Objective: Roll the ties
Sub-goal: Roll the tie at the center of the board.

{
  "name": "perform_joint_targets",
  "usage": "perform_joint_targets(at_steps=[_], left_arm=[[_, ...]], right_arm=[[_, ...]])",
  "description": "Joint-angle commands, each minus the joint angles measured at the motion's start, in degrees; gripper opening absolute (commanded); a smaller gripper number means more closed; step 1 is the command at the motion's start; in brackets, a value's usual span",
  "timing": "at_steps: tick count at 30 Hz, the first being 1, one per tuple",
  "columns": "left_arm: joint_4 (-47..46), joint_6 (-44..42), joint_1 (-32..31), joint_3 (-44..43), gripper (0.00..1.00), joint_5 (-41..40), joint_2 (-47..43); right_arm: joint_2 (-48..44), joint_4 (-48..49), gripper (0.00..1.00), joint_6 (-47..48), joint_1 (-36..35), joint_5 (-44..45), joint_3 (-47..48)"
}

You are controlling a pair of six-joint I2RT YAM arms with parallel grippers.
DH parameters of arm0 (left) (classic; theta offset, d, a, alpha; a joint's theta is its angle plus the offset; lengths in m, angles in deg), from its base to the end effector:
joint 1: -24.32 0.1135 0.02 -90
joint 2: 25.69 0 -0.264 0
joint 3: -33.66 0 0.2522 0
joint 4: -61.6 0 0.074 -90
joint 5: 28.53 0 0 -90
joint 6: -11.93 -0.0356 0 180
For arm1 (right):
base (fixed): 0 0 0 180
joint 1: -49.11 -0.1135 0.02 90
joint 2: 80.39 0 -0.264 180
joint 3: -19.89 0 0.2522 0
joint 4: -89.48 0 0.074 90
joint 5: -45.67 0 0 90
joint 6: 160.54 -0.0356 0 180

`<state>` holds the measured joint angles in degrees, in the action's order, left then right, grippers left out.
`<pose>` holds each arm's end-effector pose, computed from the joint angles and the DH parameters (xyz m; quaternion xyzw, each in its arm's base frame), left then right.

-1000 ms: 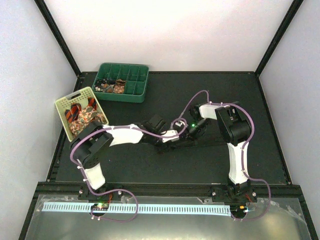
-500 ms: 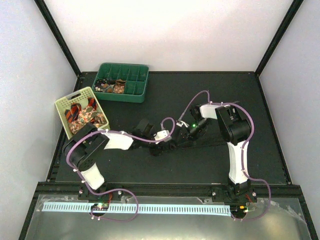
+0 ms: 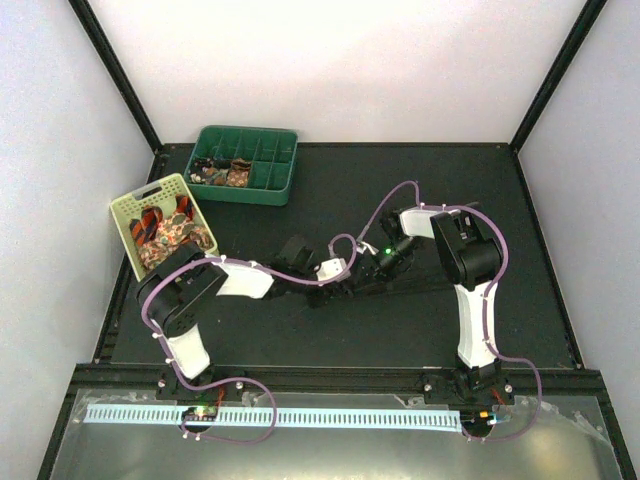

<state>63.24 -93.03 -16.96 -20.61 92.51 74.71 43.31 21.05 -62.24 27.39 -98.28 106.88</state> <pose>0.2229 -0.2201 0.1140 0.5087 0.7473 -0.3221 0.2812 0.3088 0.1540 0.0907 0.1711 -0.8688 -0.4329 0.1691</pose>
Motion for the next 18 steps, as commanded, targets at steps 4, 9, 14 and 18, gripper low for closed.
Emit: perform_joint_targets(at_steps=[4,9,14,18], left_arm=[[-1.8,1.1,-3.4,-5.0,0.29,-1.1,0.7],[0.3,1.0,-4.7,-8.5,0.30,-4.4,4.4],[2.3,1.3,-5.3,-11.4,0.33,-7.7,6.8],[3.0,2.0,-6.0,-12.5,0.42,-9.1,7.3]], right_arm=[[2.6,3.5,0.11,0.7,-0.4,8.7,-1.1],[2.7,3.6,0.11,1.0,-0.4,8.4,-1.5],[3.2,3.6,0.11,1.0,-0.5,7.8,-1.2],[3.5,3.4,0.11,1.0,-0.6,7.2,-0.9]])
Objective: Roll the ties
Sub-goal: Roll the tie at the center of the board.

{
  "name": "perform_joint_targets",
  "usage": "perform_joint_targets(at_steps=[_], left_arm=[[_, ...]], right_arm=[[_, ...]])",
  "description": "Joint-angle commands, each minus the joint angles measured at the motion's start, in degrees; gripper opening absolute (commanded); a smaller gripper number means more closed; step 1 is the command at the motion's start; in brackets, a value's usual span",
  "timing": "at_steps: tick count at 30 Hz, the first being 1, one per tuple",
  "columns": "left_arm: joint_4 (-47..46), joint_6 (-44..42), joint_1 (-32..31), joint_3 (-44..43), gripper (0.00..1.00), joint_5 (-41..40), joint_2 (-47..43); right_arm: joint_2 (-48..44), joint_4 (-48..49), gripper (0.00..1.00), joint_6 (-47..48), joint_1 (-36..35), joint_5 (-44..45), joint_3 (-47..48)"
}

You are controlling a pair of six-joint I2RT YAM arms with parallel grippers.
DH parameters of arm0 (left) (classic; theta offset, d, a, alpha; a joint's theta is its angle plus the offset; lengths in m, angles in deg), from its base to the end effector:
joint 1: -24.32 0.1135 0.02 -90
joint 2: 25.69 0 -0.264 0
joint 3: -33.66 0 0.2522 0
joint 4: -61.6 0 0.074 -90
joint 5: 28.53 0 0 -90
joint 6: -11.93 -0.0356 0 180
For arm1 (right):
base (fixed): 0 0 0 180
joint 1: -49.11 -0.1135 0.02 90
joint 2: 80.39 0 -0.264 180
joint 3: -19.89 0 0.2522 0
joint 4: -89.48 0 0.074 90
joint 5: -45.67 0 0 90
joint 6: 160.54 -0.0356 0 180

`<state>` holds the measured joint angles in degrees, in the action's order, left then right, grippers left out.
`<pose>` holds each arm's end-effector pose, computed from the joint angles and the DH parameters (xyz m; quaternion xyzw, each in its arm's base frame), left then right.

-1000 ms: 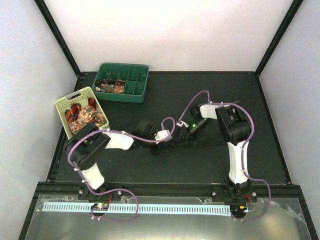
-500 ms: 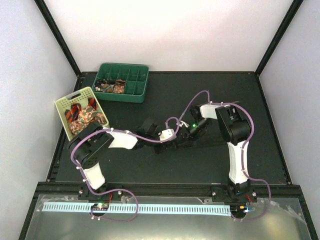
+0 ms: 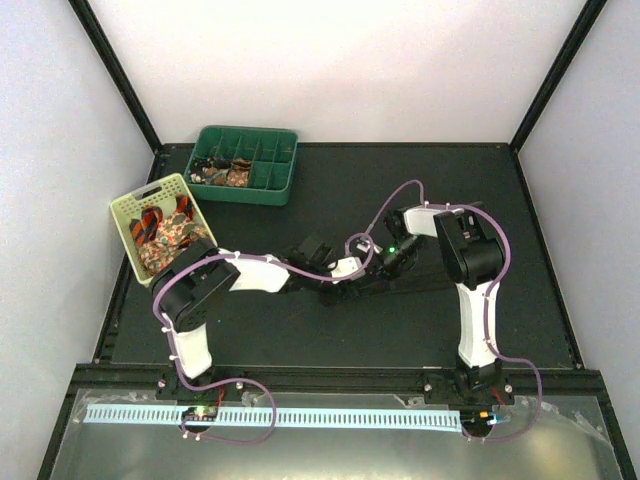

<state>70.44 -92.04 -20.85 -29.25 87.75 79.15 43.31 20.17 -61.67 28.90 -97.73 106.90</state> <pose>0.2301 -0.2538 0.1181 0.5191 0.7602 -0.2942 0.2573 0.3115 0.1451 0.0909 0.1616 -0.8720 -0.4305 0.1677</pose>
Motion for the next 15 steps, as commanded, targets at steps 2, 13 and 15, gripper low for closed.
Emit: perform_joint_targets(at_steps=[2,13,15], left_arm=[[-4.5,1.3,-2.4,-3.7,0.44,-4.6,2.7],[-4.7,2.1,-2.6,-5.4,0.29,-6.8,3.2],[-2.5,2.1,-2.6,-5.1,0.28,-8.5,2.6]], right_arm=[[3.5,4.3,0.11,0.4,-2.1,6.6,-1.0],[3.7,3.5,0.10,0.7,-2.1,6.6,-0.3],[3.3,2.4,0.11,1.1,-1.9,6.8,0.5]])
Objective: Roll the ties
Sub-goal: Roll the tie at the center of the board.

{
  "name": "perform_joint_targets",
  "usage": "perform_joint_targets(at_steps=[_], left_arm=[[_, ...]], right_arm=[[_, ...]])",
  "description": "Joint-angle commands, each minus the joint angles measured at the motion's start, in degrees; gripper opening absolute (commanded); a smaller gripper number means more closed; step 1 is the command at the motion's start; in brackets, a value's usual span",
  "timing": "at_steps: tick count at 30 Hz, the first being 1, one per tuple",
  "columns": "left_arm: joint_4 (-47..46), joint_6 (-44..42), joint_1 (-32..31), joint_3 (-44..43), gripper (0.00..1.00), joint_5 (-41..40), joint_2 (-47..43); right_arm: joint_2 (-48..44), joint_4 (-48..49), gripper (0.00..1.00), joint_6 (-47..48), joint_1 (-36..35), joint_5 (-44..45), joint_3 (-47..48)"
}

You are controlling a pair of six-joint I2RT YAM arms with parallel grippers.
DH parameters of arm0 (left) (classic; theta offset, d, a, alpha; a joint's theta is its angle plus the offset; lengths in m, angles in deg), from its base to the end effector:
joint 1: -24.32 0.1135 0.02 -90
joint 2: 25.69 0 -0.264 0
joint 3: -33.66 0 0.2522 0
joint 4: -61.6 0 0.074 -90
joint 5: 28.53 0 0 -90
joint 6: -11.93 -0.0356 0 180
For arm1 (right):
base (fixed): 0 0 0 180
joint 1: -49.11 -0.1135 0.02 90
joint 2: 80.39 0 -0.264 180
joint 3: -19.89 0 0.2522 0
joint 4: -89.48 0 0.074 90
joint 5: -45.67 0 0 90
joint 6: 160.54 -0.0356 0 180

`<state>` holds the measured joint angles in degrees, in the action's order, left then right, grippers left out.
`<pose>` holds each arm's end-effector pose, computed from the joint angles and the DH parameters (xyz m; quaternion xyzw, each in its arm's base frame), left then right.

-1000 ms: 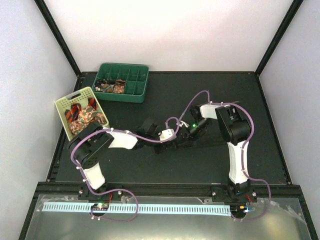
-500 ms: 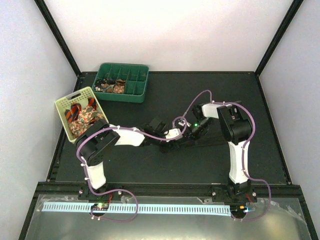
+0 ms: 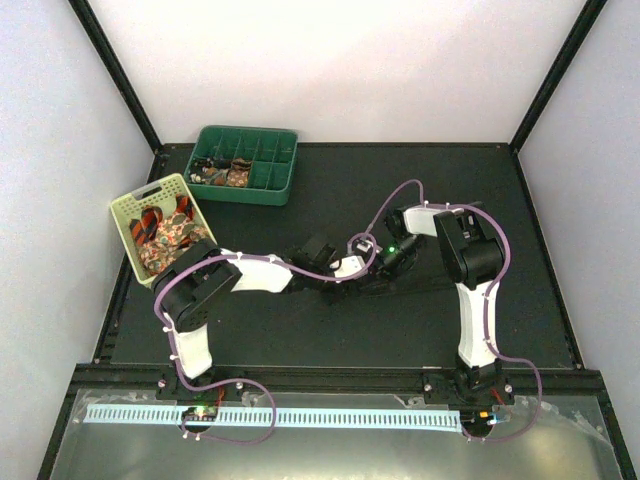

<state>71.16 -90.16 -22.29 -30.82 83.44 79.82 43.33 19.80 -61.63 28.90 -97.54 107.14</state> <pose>0.2299 -0.2626 0.1196 0.5090 0.7741 -0.2695 0.2629 0.3119 0.1452 0.0916 0.1617 -0.8726 -0.4289 0.1686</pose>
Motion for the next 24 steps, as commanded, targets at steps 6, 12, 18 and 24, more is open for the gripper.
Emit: perform_joint_targets(at_steps=[6,12,18,24], left_arm=[[6.3,2.1,-1.1,-1.7,0.25,-9.3,0.2],[9.7,5.3,-1.1,-2.5,0.23,-11.2,1.0],[11.1,6.2,-1.2,-4.6,0.23,-11.5,2.9],[11.3,6.1,-1.2,-4.7,0.24,-11.4,3.5]], right_arm=[[-0.5,-0.8,0.21,1.6,1.4,6.2,2.5],[-2.5,-2.6,0.27,0.0,1.6,-1.6,1.7],[-0.7,-1.1,0.33,-2.0,-0.1,-4.7,2.0],[3.0,-1.9,0.32,-0.6,-0.3,-5.4,4.0]])
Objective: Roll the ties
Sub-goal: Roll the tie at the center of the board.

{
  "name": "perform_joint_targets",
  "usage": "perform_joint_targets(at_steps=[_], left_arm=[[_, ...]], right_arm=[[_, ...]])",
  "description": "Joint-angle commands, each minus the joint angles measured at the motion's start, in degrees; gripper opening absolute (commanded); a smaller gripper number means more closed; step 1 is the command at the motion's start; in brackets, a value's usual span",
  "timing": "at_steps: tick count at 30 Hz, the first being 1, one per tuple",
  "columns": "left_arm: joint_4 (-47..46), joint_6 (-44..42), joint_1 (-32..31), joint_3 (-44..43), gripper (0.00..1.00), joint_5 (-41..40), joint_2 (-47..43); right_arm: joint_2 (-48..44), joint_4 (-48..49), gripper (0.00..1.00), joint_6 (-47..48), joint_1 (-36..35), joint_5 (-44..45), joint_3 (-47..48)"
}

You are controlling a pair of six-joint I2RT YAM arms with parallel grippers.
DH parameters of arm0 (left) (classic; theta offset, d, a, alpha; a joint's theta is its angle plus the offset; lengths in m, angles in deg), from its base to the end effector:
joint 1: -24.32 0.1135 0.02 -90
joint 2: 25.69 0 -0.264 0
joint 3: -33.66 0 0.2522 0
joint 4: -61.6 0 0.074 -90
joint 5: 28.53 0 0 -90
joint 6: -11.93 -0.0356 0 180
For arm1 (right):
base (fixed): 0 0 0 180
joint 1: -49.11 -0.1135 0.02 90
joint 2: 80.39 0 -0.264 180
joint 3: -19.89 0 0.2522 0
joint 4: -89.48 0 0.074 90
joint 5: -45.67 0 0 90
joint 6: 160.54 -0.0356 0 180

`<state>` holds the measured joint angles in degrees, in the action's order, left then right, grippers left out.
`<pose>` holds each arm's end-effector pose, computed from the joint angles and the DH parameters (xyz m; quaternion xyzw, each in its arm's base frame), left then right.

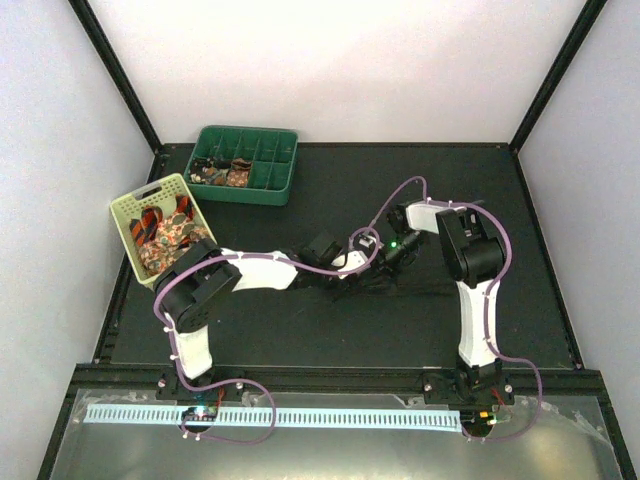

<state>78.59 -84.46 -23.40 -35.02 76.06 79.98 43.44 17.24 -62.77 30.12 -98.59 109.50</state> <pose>0.2332 -0.2698 0.1282 0.4640 0.8222 -0.2212 0.2443 0.3203 0.1408 0.1001 0.1403 -0.8720 -0.4367 0.1709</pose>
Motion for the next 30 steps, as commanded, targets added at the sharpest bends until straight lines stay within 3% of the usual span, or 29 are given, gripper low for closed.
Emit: perform_joint_targets(at_steps=[1,8,18,21,25,26,28,30], left_arm=[[3.9,0.1,-0.1,-0.5,0.24,-4.0,3.3],[3.7,-0.3,-0.1,0.1,0.24,-3.9,3.1],[4.2,0.2,-0.1,-0.4,0.24,-3.0,3.8],[4.2,0.2,-0.1,-0.2,0.24,-2.8,3.7],[4.3,0.5,-0.1,-0.5,0.24,-3.0,4.1],[4.5,0.5,-0.1,-0.7,0.24,-3.0,4.2],[4.6,0.6,-0.1,-0.9,0.24,-3.2,4.2],[4.7,0.6,-0.1,-0.7,0.24,-3.3,3.9]], right_arm=[[2.7,-0.3,0.31,1.5,-1.4,-4.4,1.7],[-2.2,-0.8,0.31,3.2,2.4,-4.7,-2.1],[-3.3,7.3,0.36,-3.4,-0.3,-8.8,-3.8],[-2.6,8.1,0.32,-3.7,-0.4,-6.9,-4.5],[-1.5,8.7,0.18,-3.5,-0.4,-4.0,-5.3],[-1.2,8.3,0.18,-3.1,-0.4,-3.7,-5.3],[-1.0,6.0,0.32,-1.4,0.1,-4.5,-4.7],[-1.8,4.5,0.39,0.0,1.0,-4.7,-5.1]])
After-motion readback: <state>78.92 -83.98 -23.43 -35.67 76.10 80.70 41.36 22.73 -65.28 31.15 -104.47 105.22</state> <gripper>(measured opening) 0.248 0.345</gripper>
